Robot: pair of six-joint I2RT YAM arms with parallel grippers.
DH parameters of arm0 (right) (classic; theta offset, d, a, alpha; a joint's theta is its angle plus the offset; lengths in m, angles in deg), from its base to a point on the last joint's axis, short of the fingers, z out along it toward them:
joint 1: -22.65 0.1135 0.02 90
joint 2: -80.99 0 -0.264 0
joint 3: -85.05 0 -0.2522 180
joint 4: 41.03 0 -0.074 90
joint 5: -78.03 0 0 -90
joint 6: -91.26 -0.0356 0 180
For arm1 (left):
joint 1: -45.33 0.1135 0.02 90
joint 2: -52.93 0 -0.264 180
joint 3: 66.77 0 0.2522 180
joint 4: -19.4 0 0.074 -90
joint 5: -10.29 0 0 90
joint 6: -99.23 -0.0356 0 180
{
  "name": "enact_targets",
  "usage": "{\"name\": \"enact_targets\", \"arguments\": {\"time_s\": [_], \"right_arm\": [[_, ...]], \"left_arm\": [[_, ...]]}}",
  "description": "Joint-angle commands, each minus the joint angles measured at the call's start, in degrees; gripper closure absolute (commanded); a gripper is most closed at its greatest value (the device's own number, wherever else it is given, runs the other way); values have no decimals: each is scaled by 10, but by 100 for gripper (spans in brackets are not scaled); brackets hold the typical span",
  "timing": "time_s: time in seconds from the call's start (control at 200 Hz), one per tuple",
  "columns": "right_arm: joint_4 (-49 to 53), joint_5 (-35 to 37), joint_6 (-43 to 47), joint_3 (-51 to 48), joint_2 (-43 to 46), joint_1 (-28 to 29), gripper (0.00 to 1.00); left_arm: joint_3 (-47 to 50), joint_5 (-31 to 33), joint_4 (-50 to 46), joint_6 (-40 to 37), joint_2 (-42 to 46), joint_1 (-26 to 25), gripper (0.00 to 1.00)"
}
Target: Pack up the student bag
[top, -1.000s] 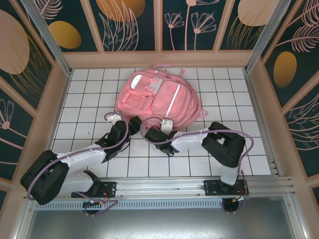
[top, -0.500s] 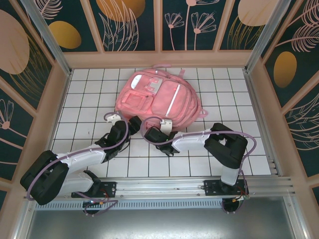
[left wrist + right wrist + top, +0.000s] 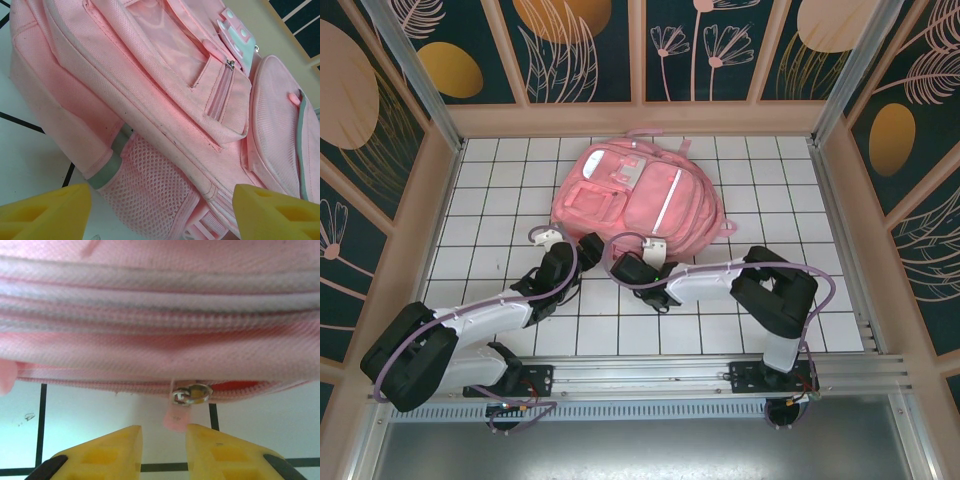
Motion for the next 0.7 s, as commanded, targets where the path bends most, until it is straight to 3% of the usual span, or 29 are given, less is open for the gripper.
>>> {"name": "enact_targets", "arguments": {"time_s": [0.0, 0.696], "right_arm": [[-3, 1, 9, 14, -8, -7, 71], [-47, -15, 5, 5, -17, -27, 71]], "left_arm": [[3, 11, -12, -10, 11, -1, 25], [4, 11, -12, -10, 8, -1, 25]]}}
